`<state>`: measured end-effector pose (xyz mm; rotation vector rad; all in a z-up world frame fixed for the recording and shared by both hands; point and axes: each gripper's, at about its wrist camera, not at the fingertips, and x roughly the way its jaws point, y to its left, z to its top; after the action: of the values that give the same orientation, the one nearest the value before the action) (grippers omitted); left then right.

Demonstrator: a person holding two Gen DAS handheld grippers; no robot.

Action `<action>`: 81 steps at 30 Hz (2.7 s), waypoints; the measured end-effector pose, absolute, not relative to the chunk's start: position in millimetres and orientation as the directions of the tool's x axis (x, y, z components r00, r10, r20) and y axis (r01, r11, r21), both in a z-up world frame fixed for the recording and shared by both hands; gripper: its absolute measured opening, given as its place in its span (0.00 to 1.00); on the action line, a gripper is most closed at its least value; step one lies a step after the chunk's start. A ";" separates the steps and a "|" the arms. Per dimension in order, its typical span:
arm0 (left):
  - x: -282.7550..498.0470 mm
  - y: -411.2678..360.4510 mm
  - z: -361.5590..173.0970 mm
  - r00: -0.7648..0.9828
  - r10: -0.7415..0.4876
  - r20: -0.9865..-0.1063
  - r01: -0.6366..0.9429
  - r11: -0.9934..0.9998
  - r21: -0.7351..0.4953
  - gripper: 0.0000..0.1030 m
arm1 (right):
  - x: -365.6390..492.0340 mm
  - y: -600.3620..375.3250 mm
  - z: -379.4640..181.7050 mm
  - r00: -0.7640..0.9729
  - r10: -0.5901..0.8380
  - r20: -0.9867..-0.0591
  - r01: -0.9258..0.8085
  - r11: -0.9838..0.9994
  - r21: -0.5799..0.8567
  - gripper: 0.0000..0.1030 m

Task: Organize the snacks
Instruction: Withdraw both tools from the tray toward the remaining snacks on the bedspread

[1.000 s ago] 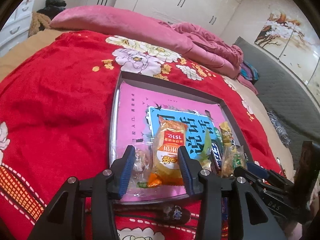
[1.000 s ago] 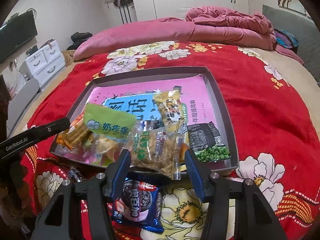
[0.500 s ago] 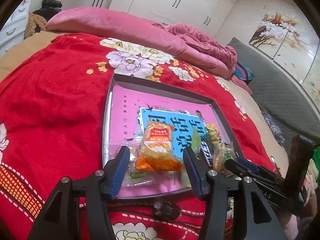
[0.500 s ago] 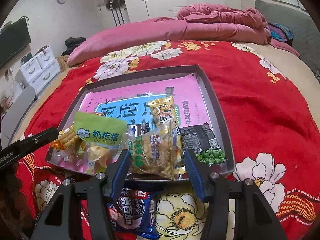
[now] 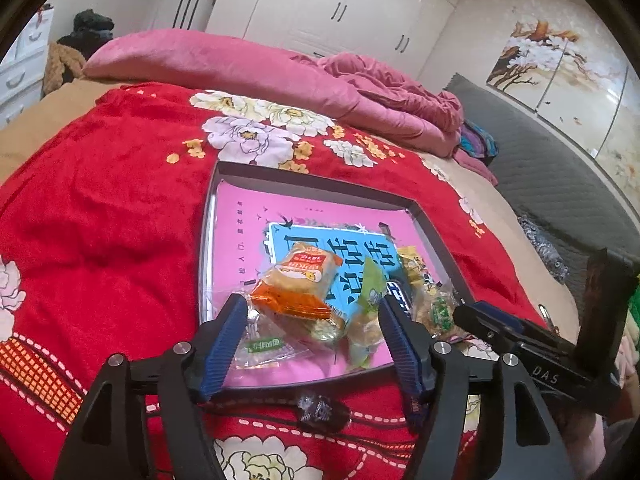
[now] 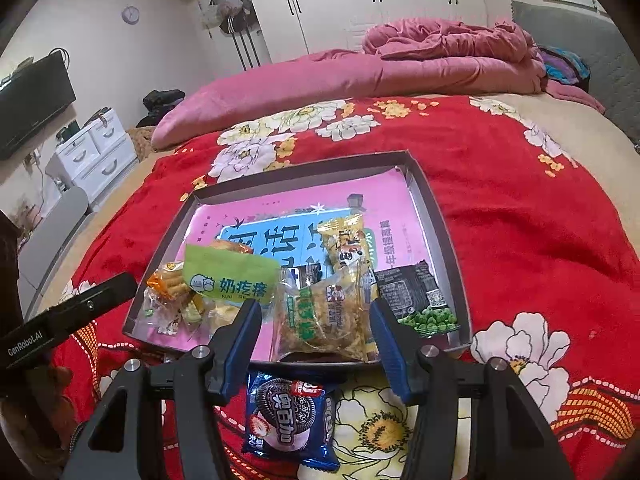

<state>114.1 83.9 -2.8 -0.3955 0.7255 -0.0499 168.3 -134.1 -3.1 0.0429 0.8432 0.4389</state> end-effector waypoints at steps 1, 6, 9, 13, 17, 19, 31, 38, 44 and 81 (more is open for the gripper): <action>114.2 84.0 -2.6 0.750 -0.180 -0.636 -0.090 0.925 -0.368 0.69 | 167.9 -134.8 -2.4 0.586 0.389 -0.711 -0.355 0.912 0.206 0.58; 112.7 82.4 -0.1 0.752 -0.176 -0.635 -0.085 0.930 -0.358 0.71 | 166.0 -138.2 3.5 0.613 0.378 -0.694 -0.342 0.918 0.198 0.63; 112.1 80.5 1.0 0.751 -0.174 -0.637 -0.079 0.934 -0.349 0.71 | 164.4 -139.0 6.3 0.625 0.371 -0.687 -0.337 0.922 0.191 0.65; 109.2 79.1 2.7 0.754 -0.172 -0.635 -0.075 0.937 -0.342 0.71 | 163.1 -139.6 8.2 0.633 0.365 -0.683 -0.336 0.924 0.182 0.66; 106.7 78.5 5.0 0.756 -0.174 -0.631 -0.071 0.937 -0.343 0.72 | 161.6 -139.8 10.6 0.637 0.367 -0.678 -0.340 0.923 0.180 0.68; 105.5 78.8 5.9 0.756 -0.167 -0.632 -0.076 0.937 -0.340 0.72 | 161.1 -139.5 11.5 0.637 0.369 -0.677 -0.343 0.922 0.179 0.69; 93.7 82.2 12.0 0.760 -0.148 -0.633 -0.093 0.939 -0.332 0.72 | 149.9 -140.1 23.8 0.653 0.392 -0.648 -0.372 0.911 0.177 0.77; 87.0 84.4 5.0 0.742 -0.158 -0.652 -0.122 0.924 -0.363 0.72 | 141.4 -141.7 29.7 0.661 0.406 -0.632 -0.387 0.905 0.176 0.80; 82.6 77.7 3.7 0.729 -0.183 -0.660 -0.101 0.924 -0.368 0.72 | 135.4 -148.9 35.5 0.667 0.429 -0.610 -0.389 0.898 0.206 0.82; 52.3 54.2 -2.1 0.686 -0.124 -0.717 -0.140 0.945 -0.297 0.73 | 100.8 -170.4 39.0 0.702 0.379 -0.603 -0.352 0.921 0.169 0.85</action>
<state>52.3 54.2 -2.1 -0.3438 0.8190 0.0094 100.8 -170.4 39.0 0.0421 0.6800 0.4068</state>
